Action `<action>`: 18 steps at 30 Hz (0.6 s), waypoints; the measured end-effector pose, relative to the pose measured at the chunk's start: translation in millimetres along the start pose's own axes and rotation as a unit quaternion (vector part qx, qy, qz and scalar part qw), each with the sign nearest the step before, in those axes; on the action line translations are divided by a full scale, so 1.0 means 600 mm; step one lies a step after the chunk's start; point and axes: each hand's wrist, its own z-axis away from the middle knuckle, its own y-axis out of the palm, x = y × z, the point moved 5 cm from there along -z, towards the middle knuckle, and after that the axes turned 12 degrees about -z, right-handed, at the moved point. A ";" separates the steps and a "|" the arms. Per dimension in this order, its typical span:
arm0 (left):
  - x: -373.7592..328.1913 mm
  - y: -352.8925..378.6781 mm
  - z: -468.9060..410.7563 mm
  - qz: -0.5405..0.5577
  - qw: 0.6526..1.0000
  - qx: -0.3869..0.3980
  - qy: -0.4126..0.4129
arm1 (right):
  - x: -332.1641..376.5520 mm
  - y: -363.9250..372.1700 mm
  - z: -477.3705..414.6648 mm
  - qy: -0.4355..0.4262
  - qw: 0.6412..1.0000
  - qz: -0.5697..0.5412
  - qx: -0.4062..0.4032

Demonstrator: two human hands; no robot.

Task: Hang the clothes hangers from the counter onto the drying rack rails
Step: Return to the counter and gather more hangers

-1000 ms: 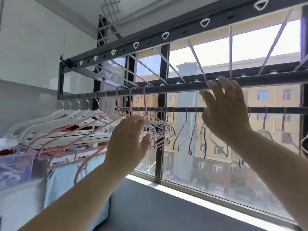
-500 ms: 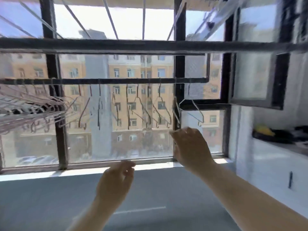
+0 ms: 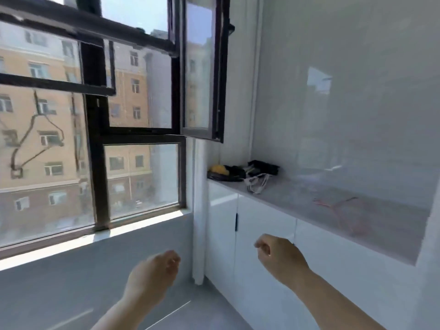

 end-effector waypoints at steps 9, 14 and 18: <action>-0.303 0.157 -0.087 0.078 0.986 0.041 0.144 | -0.316 -0.122 0.067 0.187 0.978 0.030 -0.086; -0.438 0.255 -0.160 0.108 0.968 0.043 0.223 | -0.419 -0.155 0.047 0.229 0.967 0.043 -0.105; -0.544 0.319 -0.246 0.133 0.957 0.043 0.256 | -0.503 -0.185 -0.035 0.229 0.962 0.061 -0.138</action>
